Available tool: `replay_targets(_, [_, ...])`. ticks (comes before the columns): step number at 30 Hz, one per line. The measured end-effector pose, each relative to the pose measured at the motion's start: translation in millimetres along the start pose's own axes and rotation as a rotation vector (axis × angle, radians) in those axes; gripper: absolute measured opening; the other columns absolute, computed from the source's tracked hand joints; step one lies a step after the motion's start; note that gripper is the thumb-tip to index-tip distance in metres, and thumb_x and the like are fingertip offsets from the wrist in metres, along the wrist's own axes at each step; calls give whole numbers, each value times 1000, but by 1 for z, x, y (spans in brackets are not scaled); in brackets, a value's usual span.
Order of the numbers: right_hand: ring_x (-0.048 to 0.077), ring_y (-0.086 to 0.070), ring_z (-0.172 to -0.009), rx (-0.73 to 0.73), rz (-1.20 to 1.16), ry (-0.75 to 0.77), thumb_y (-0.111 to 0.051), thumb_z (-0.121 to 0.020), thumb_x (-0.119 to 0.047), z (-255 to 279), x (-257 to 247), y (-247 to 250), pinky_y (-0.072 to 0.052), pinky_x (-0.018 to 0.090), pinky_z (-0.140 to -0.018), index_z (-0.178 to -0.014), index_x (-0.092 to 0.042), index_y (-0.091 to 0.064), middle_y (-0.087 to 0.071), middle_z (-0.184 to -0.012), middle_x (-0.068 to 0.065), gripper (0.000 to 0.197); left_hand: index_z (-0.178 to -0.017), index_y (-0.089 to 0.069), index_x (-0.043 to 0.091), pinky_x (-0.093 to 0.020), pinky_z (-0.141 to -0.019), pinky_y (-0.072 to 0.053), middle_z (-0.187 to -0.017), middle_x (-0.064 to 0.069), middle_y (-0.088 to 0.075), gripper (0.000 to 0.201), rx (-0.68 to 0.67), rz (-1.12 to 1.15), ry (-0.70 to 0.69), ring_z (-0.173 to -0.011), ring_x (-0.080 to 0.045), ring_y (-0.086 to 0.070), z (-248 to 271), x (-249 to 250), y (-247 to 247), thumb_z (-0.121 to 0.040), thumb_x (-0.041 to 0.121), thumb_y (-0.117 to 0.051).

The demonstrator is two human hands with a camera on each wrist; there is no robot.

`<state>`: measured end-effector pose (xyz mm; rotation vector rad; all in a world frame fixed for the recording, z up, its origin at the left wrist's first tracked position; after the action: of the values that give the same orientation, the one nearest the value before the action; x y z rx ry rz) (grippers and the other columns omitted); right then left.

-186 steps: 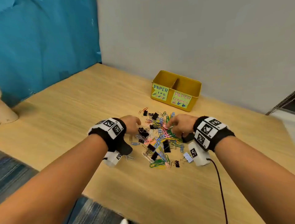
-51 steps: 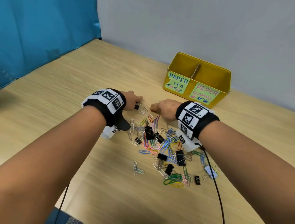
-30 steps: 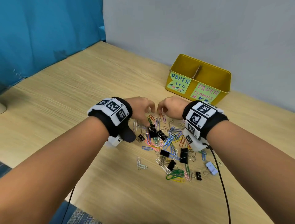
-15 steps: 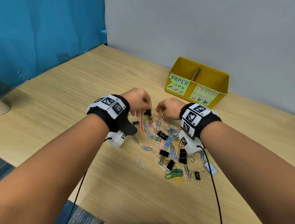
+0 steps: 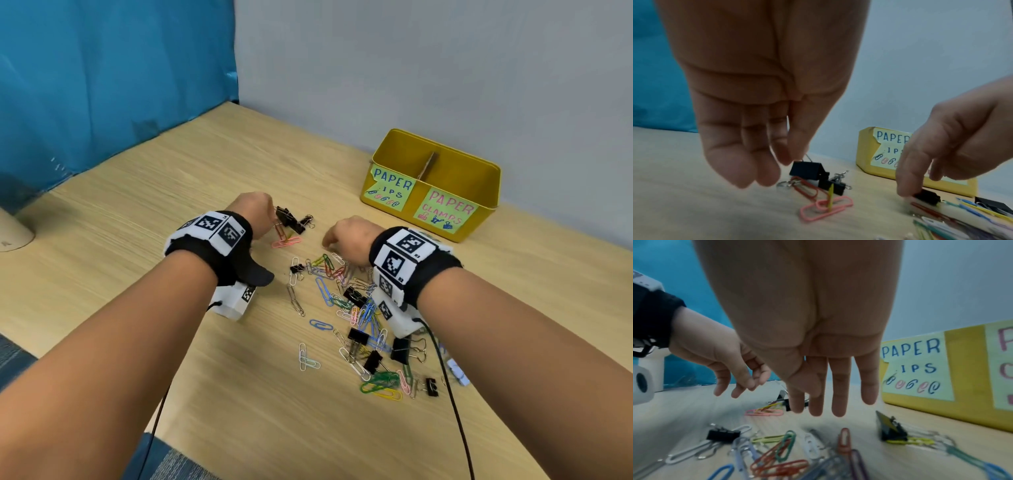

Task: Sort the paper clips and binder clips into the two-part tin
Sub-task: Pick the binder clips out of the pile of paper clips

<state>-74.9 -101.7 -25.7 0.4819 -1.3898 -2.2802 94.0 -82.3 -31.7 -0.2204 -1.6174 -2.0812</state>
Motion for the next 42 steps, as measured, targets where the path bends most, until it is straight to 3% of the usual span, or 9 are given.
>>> replay_targets(9, [24, -27, -144, -162, 41, 221, -36, -86, 11, -16, -44, -10, -30, 35, -116, -152, -13, -11, -7, -161, 3, 75, -141, -41, 34, -35, -110, -36, -133, -12, -33, 53, -92, -167, -61, -123, -31, -40, 0, -12, -10, -94, 11, -44])
replay_targets(14, [25, -51, -127, -177, 81, 136, -40, -94, -2, -12, -39, 8, -41, 36, -107, -130, -12, -58, -51, -142, 5, 41, -141, -41, 35, -43, -119, -22, -158, -2, -8, 60, -74, -260, -99, -145, -28, -11, -8, -16, -10, -93, 0, -36])
replay_targets(16, [27, -59, -116, -102, 46, 70, -44, -92, -4, -11, -34, 14, -48, 37, -101, -117, -9, -67, -63, -128, 9, 35, -144, -38, 24, -38, -118, -25, -158, -6, -18, 55, -145, -244, -120, -145, -27, -22, -11, -14, -7, -95, 1, -35])
replay_targets(19, [26, -59, -115, 3, -12, 55, -44, -93, -9, -21, -33, 10, -48, 37, -100, -121, -12, -64, -62, -127, 9, 35, -144, -40, 17, -37, -112, -34, -147, -14, -34, 54, -175, -230, -92, -135, -31, -38, -11, -11, -4, -93, -1, -33])
replay_targets(26, [32, -43, -131, -293, 241, 273, -33, -88, 2, -31, -52, -16, -40, 43, -107, -150, -22, -20, -32, -153, 9, 68, -146, -33, 24, -39, -114, -33, -148, -15, -26, 58, -201, -228, -19, -135, -35, -37, -11, -15, -3, -94, -1, -32])
replay_targets(30, [27, -40, -134, -300, 314, 344, -34, -93, 0, -11, -53, -4, -33, 40, -112, -144, -15, -38, -36, -153, 2, 54, -149, -26, 29, -39, -112, -35, -150, -15, -21, 63, -221, -271, 33, -132, -36, -40, -7, -17, 6, -95, -3, -28])
replay_targets(34, [19, -58, -117, -187, -105, 161, -39, -90, 1, 9, -28, 5, -43, 29, -104, -116, -16, -68, -64, -128, 0, 43, -149, -21, 35, -41, -106, -41, -148, -15, -24, 61, -199, -294, 42, -129, -35, -42, 2, -17, 9, -97, 7, -35])
replay_targets(38, [21, -54, -122, 19, -150, 46, -43, -95, -6, 9, -5, 5, -41, 29, -102, -126, -15, -60, -57, -134, 5, 37, -144, -32, 30, -44, -106, -37, -141, -10, -35, 59, -8, -334, -13, -130, -32, -36, 16, -2, 7, -90, 15, -51])
replay_targets(42, [25, -50, -123, -127, -25, 28, -36, -91, 4, 15, 1, -5, -41, 32, -102, -133, -20, -54, -50, -136, 7, 52, -134, -46, 17, -28, -91, -41, -135, -9, -50, 51, -269, -177, -170, -121, -25, -50, 33, 28, -7, -86, 20, -62])
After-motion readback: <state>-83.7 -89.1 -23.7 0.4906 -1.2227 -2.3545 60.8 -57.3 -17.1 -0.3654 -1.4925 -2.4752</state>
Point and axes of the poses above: each hand's wrist, its own z-axis away from the middle knuckle, its own y-axis out of the back of the hand, x = y × z, the point moved 1 cm from there along -z, towards the middle knuckle
